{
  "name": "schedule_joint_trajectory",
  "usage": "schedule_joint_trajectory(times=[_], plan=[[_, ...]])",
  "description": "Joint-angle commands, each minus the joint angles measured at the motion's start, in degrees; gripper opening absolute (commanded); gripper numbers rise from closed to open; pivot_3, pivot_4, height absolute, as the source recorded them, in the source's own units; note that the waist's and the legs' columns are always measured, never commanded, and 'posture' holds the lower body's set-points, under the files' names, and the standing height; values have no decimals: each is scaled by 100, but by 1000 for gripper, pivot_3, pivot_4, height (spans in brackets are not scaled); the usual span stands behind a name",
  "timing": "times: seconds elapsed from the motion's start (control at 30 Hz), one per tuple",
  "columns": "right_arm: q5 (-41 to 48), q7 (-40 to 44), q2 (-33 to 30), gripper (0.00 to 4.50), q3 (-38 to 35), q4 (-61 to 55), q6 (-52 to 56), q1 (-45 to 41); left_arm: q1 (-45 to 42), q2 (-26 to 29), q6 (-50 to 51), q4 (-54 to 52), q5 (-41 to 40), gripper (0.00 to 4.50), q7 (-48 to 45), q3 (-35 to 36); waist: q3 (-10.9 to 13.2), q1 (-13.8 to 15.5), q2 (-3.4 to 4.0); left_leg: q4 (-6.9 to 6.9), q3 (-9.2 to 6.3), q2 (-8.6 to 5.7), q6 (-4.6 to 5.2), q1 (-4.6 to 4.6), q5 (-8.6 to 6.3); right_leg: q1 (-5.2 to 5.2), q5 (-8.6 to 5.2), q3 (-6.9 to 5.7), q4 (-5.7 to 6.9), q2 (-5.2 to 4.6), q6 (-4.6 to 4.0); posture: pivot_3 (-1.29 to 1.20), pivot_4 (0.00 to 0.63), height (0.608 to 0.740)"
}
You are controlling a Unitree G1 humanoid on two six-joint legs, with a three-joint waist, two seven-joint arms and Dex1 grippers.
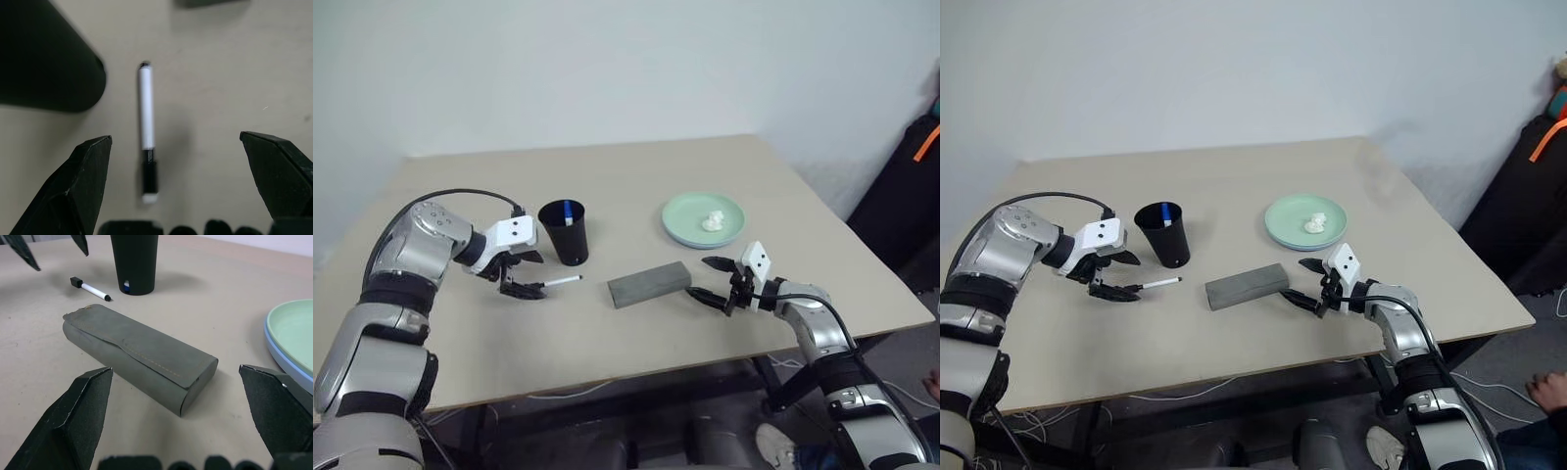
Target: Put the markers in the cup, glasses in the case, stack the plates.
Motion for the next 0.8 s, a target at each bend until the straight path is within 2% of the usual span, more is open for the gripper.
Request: schedule_joint_trajectory(times=[0.03,0.3,0.6,0.7,0.8], plan=[[19,0,26,4500,-64,-89,-114,-177,-413,-204,-295,491,413,4456,274,-132,-1,-4,-1,0,4,0,4,0,-2,0,0,1,-1,-2,1,0,0,728],[7,-1,59,4500,-45,-69,-109,-200,-765,-668,-615,1443,958,4456,503,-310,-1,-17,-5,0,9,1,18,-6,-17,-9,1,2,-2,-1,2,0,0,728],[18,-45,34,4500,-64,-196,-62,-96,-850,-837,-777,2024,1317,4456,467,-413,-5,-16,-16,0,11,1,21,-7,-20,-9,1,2,-3,-2,3,0,0,728],[27,-54,25,4500,-67,-233,-52,-61,-847,-871,-816,2096,1370,3862,505,-400,-5,-16,-16,0,11,1,20,-5,-20,-8,1,2,-2,-3,3,0,0,728],[40,-73,13,4500,-75,-298,-30,-14,-805,-899,-866,2107,1395,2841,462,-407,-5,-12,-16,1,12,2,20,3,-20,-2,1,2,1,-3,3,0,0,728]])
